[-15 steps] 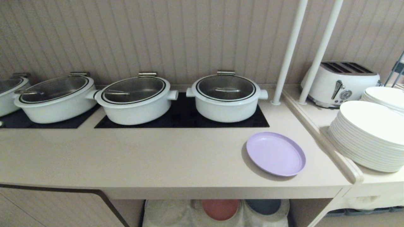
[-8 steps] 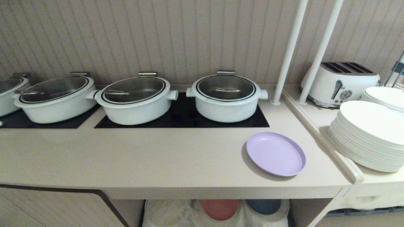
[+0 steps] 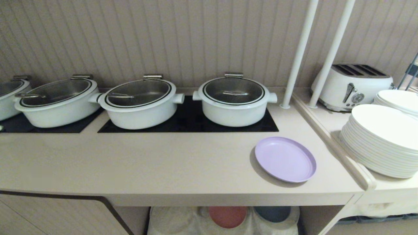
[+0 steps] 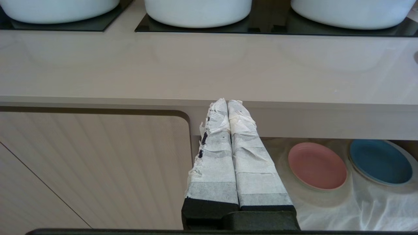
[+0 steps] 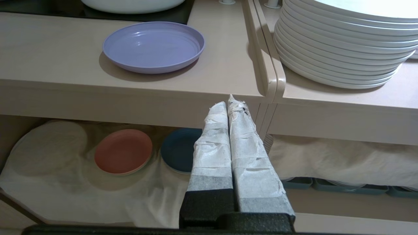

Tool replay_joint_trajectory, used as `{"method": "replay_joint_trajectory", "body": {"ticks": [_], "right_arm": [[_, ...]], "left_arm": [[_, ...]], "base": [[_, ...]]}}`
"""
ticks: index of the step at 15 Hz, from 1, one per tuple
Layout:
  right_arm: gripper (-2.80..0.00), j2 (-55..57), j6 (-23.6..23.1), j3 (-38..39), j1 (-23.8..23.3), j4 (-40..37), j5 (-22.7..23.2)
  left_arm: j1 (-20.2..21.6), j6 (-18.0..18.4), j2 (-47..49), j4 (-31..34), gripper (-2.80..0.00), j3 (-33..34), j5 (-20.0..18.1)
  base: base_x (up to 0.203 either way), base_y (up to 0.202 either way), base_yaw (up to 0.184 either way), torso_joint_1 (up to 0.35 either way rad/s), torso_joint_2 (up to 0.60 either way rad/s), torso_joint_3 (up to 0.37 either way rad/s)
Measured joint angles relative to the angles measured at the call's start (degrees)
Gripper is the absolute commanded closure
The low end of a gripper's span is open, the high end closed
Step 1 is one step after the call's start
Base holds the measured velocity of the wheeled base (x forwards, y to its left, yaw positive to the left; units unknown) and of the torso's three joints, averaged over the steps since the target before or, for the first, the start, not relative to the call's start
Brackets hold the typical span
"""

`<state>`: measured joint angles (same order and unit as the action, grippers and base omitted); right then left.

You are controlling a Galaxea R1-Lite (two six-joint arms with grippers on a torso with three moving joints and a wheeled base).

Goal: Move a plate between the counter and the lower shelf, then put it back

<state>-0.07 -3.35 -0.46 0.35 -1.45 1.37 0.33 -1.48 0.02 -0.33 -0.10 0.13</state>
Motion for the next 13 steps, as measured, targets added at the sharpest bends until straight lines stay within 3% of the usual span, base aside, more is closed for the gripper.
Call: {"method": "replay_joint_trajectory", "body": {"ticks": [13], "right_arm": [[0.0, 0.0, 0.41, -0.06, -0.02, -0.2, 0.02]], "left_arm": [[0.0, 0.0, 0.0, 0.02, 0.0, 0.0, 0.04]], "base": [[0.0, 0.0, 0.0, 0.0, 0.0, 0.0]]}}
